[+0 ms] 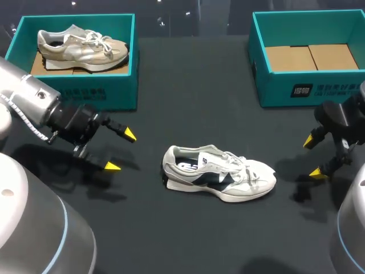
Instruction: Take the shoe out of the shoebox, open the shoe tongue, remove and reinsert the insole, then place the shoe into the shoebox
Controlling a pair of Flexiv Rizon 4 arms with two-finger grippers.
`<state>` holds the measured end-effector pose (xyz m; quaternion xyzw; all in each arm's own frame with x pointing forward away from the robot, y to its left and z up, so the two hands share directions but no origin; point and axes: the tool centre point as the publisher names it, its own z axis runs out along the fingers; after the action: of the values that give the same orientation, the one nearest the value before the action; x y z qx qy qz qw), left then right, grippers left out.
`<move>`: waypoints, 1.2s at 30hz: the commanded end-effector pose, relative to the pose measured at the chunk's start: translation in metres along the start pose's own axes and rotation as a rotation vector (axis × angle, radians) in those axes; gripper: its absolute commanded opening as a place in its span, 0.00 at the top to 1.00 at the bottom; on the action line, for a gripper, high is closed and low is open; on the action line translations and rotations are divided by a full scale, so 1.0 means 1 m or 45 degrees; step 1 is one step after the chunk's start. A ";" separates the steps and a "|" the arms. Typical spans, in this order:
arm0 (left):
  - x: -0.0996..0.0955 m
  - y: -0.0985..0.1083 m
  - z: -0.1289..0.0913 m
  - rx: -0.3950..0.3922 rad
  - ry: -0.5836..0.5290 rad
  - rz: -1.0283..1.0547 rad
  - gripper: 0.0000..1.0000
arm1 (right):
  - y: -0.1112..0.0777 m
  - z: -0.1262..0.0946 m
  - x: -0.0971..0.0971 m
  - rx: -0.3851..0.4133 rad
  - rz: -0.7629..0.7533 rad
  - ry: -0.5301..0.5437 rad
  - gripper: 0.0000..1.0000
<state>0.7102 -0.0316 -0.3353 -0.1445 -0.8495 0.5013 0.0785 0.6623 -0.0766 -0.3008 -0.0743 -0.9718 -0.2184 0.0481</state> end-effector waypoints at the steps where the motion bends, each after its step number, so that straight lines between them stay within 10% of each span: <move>1: 0.003 0.020 0.009 0.075 -0.059 -0.038 0.00 | 0.000 0.000 0.001 0.003 0.001 -0.003 0.00; 36: -0.006 0.044 0.040 0.138 -0.296 -0.180 0.00 | 0.000 0.000 0.001 0.003 0.001 -0.003 0.00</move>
<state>0.7089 -0.0365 -0.3895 -0.0210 -0.8309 0.5556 0.0206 0.6624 -0.0766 -0.3008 -0.0743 -0.9718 -0.2184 0.0481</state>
